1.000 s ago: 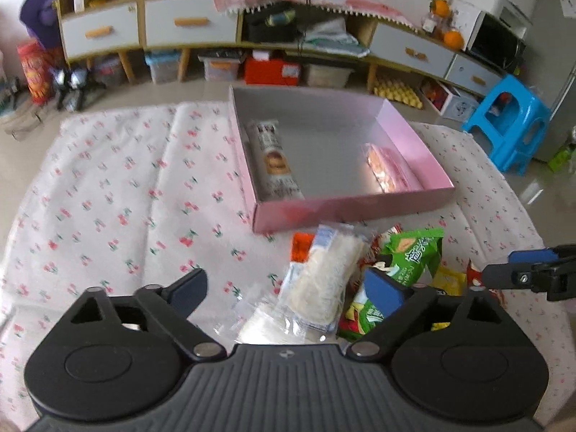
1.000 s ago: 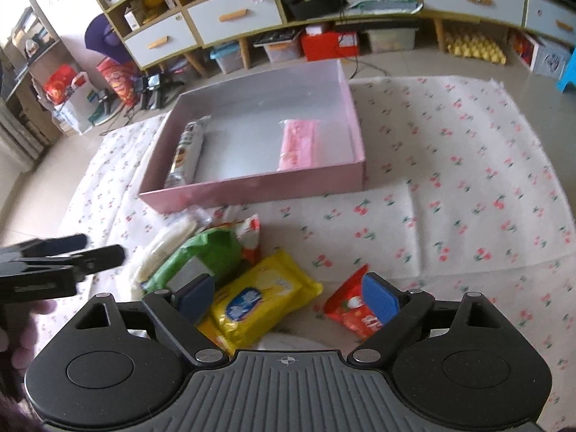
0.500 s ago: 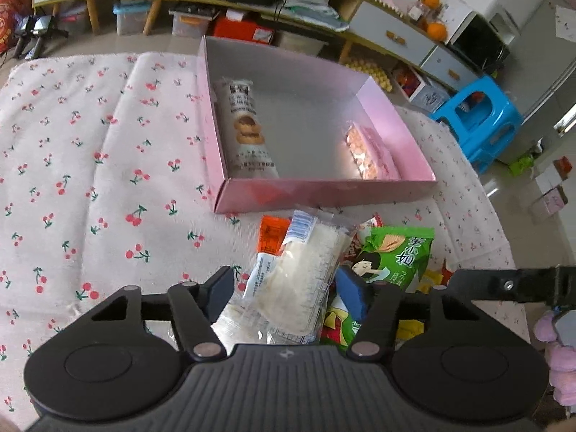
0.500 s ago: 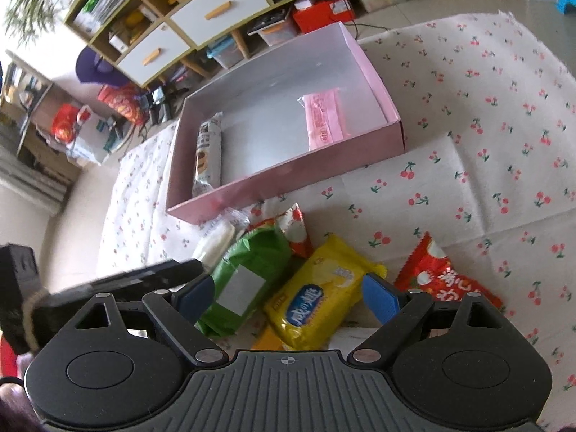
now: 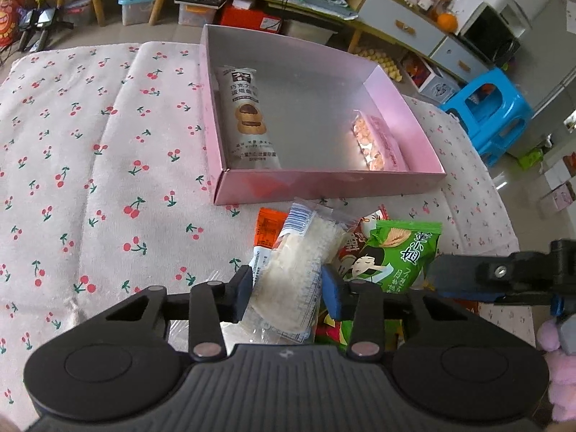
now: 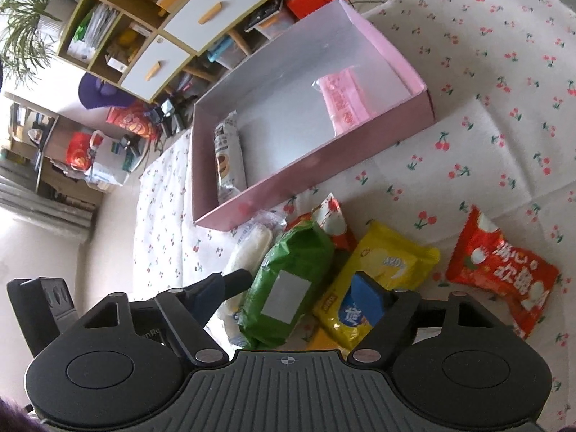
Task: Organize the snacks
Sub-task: 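Grasp the clear bread bag with left tool while right tool grasps green bag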
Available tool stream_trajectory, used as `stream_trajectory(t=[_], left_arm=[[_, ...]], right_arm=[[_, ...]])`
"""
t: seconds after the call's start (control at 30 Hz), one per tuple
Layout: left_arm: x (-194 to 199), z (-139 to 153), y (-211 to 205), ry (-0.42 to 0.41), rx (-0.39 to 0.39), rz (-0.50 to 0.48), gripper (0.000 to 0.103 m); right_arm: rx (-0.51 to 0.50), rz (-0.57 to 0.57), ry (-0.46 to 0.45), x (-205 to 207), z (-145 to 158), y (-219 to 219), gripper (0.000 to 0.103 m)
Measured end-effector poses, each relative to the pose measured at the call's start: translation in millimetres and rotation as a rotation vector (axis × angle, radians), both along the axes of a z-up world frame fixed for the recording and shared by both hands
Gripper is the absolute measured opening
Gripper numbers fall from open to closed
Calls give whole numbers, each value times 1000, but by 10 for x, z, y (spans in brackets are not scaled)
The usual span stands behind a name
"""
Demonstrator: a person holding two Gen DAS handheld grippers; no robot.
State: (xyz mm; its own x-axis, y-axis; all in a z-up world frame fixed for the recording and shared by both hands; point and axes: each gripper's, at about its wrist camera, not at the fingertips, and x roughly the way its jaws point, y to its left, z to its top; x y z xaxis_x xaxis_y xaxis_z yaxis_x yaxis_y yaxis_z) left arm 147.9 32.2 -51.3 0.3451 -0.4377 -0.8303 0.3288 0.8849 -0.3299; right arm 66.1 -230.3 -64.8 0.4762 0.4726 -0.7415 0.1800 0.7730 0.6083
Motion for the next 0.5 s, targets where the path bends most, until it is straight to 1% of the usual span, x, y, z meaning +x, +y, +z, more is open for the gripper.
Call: stream_trajectory(t=[0.07,0.13,0.17,0.3,0.33,0.37,0.5], left_arm=[[3,16,13,6,-3,12,36],[-3,30,31,7,-4,20,35],[-7,35,40,6,-3,23,35],[-16,61,73,6,-3,33,33],[-19,69,83,6,-4,35,33],[-20,72,92,6,-6,37,32],[-14,98,119,6,-15,48,31]], right_arm=[[2,0,10,14,-27,35,73],[-1,-1,16,29,-55,65,72],[-5,-1,15,35,-72,77,68],[-22,-10,14,72,-128,111,60],[-23,-12,16,83,-134,112,52],[-18,-12,20,89,-146,109,48],[4,-16,22,92,-152,73,44]])
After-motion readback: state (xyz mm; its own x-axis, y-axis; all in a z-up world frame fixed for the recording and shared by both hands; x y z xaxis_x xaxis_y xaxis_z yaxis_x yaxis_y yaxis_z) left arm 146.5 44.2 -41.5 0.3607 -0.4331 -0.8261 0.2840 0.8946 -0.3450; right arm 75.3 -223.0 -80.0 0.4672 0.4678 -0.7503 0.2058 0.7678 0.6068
